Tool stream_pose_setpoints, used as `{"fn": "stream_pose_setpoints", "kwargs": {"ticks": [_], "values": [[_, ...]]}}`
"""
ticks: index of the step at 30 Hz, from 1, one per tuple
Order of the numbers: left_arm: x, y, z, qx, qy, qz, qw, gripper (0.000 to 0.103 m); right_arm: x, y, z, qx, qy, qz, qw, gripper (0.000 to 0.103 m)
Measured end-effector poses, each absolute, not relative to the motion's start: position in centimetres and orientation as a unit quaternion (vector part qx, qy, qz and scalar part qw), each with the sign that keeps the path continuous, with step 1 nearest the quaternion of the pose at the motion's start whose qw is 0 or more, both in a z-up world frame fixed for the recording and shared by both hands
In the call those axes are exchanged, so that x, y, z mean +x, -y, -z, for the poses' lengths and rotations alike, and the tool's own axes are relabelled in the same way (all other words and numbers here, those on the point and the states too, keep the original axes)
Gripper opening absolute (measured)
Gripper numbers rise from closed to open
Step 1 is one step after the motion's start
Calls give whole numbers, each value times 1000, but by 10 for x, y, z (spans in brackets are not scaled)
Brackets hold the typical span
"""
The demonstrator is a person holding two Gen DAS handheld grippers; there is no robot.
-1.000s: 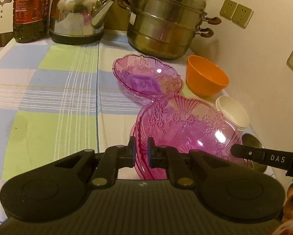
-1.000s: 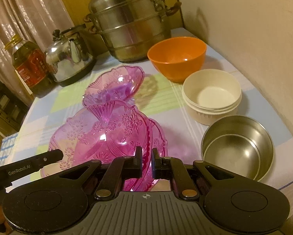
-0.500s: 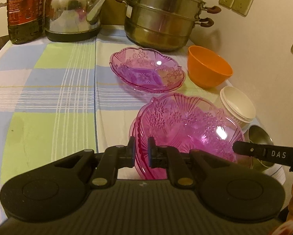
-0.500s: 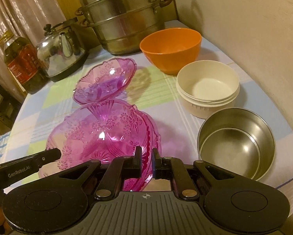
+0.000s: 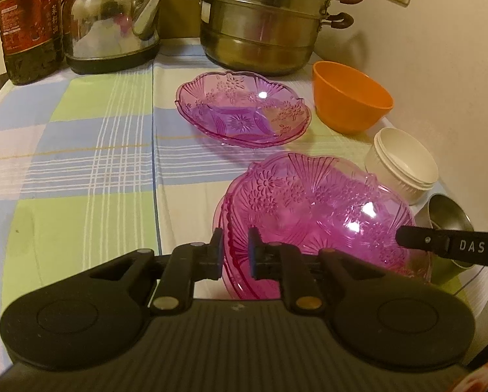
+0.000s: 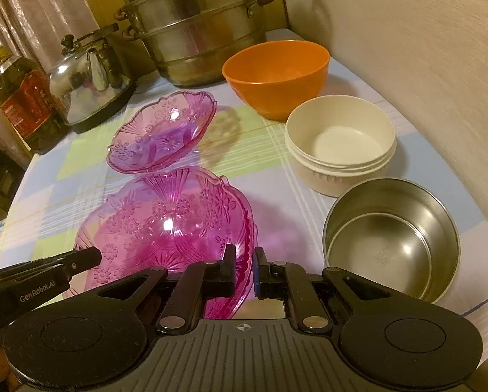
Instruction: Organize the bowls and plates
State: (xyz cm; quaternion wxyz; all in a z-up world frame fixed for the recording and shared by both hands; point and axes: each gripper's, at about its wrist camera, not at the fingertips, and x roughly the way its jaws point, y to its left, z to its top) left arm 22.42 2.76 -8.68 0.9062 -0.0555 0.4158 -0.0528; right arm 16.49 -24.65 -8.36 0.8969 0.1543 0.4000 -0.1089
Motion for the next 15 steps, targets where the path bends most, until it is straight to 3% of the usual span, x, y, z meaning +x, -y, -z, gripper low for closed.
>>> {"fn": "stream_pose_setpoints", "kwargs": {"ticks": [15], "values": [[225,-21,87,-33,-415,51,908,14,167,243,85,144,-399,115,898,10]]}}
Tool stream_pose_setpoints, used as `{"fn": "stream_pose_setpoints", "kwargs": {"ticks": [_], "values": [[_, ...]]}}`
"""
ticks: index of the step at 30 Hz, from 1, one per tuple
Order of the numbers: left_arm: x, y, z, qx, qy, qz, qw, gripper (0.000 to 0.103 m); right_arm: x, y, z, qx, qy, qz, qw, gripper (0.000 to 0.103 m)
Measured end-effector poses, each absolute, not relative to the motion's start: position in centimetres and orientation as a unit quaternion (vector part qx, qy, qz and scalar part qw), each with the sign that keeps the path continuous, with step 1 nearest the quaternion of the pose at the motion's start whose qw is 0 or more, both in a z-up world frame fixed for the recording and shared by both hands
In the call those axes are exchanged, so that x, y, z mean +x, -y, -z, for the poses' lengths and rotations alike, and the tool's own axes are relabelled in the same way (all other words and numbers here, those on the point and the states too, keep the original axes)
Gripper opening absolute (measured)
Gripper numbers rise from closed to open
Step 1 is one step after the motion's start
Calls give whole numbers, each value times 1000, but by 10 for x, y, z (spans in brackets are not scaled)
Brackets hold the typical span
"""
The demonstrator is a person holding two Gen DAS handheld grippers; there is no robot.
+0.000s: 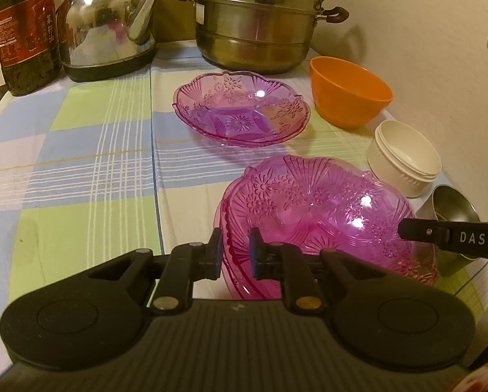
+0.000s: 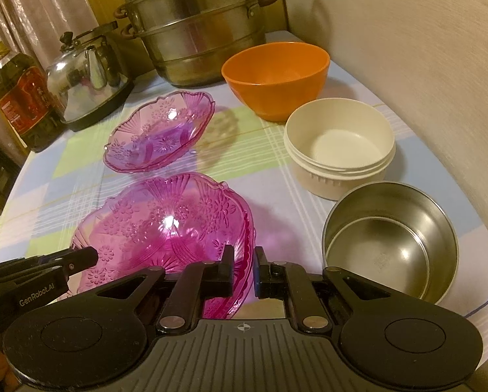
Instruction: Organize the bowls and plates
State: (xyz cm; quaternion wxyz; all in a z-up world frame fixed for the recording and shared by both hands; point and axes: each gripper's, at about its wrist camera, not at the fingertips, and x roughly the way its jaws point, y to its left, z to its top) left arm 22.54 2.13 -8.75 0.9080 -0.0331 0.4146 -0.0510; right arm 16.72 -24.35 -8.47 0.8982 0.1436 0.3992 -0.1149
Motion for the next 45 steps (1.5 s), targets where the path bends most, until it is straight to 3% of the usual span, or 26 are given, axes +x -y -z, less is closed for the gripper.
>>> {"fn": "stream_pose_setpoints", "kwargs": {"ticks": [6,7,10,45], "values": [[226,-20,88,-28,-411,55,909,17,169,242,86,140,-402,121,897,11],[226,-20,89,-27,-411,54,910,24,169,242,86,142,-401,119,897,17],[226,-23,88,-30,-406,45,912,34,167,245,84,155,-388,113,901,59],[252,-67,51,-135,-371,35,918,36,175,249,60,188,-348,107,912,60]]}}
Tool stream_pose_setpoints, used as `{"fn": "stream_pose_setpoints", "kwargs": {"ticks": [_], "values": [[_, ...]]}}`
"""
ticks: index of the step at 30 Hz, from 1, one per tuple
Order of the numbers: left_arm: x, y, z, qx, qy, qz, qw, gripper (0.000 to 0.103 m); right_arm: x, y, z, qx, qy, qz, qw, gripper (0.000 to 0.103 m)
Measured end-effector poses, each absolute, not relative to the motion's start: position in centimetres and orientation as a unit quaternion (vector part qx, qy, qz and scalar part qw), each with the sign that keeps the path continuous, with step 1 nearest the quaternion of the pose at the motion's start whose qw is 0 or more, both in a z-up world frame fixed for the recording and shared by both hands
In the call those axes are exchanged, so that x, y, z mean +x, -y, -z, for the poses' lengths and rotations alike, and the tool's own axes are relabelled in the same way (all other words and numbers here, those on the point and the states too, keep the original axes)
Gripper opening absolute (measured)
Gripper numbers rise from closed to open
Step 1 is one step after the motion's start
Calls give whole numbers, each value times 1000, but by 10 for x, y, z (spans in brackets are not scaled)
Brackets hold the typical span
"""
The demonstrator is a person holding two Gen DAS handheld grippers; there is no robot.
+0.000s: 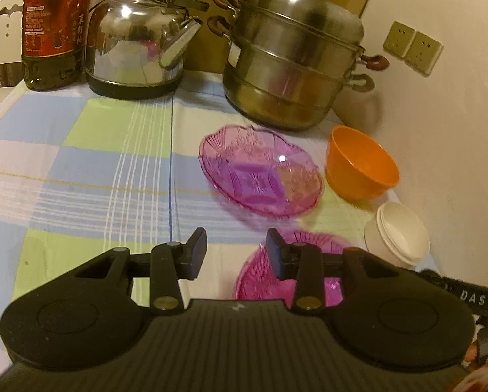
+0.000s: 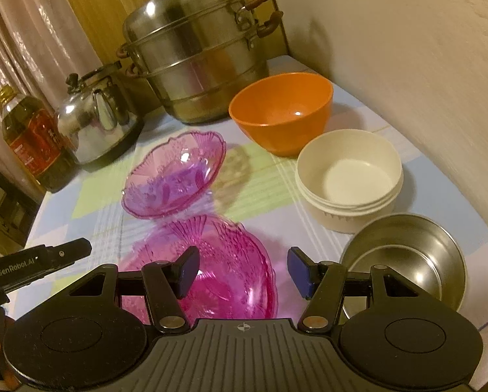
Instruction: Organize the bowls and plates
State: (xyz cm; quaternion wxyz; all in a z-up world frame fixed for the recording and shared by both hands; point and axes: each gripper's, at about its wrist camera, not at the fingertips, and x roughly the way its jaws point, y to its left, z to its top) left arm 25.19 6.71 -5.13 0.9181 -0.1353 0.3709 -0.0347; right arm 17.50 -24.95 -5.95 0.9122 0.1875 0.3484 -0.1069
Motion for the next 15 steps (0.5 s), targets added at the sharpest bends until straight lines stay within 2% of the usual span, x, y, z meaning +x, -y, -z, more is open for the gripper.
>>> {"fn": "stream_pose_setpoints", "kwargs": {"ticks": [15], "values": [[311,-84,54,-151,-378,28,913,36,245,254,38,193,-324,89,922,60]]}}
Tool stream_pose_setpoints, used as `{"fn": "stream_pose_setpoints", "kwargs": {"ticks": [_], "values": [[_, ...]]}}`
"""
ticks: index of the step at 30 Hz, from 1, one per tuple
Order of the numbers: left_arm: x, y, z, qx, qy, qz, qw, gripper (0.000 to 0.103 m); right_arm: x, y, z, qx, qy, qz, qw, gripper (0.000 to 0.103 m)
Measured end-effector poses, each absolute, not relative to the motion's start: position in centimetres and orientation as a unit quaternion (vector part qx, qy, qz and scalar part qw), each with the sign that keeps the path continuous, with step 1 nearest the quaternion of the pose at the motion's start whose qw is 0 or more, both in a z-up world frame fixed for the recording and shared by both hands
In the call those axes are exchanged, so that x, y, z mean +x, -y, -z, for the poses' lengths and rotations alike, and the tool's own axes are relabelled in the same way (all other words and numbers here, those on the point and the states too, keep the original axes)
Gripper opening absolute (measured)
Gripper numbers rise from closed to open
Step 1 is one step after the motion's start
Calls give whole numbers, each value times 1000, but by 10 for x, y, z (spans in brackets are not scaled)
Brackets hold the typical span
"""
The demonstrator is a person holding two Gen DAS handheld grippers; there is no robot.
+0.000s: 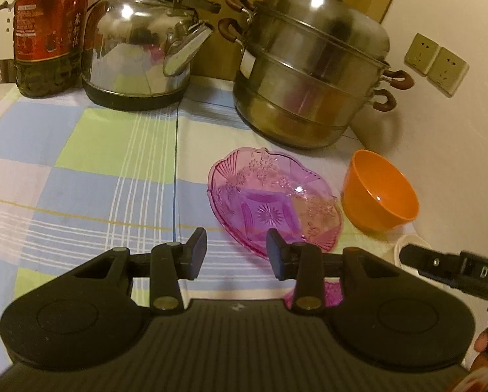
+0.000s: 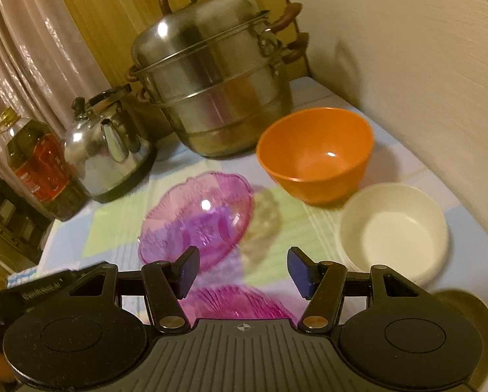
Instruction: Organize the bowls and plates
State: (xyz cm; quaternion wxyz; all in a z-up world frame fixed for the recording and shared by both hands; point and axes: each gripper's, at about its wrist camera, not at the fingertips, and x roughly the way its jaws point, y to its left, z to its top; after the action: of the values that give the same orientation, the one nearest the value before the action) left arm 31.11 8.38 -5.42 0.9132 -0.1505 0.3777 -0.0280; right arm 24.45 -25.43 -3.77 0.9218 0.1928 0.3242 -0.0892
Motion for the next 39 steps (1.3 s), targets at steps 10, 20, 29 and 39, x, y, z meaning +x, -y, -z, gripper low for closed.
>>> {"fn": "stream_pose_setpoints", "kwargs": {"ticks": [10,20,29,39], "values": [[354,-100,69,-185,-385,24,904,36,297,265,46,224,-336,89,910,60],[386,-106,97,-228,-413,32,881,36,334,276,64,238,-363,87,897,60],[401,-115,122,-279,-435,40,855,34,356,281,82,262,-389,84,879,59],[410,-116,131,-285,-442,35,850,33,371,290,100,284,-409,88,863,50]]}}
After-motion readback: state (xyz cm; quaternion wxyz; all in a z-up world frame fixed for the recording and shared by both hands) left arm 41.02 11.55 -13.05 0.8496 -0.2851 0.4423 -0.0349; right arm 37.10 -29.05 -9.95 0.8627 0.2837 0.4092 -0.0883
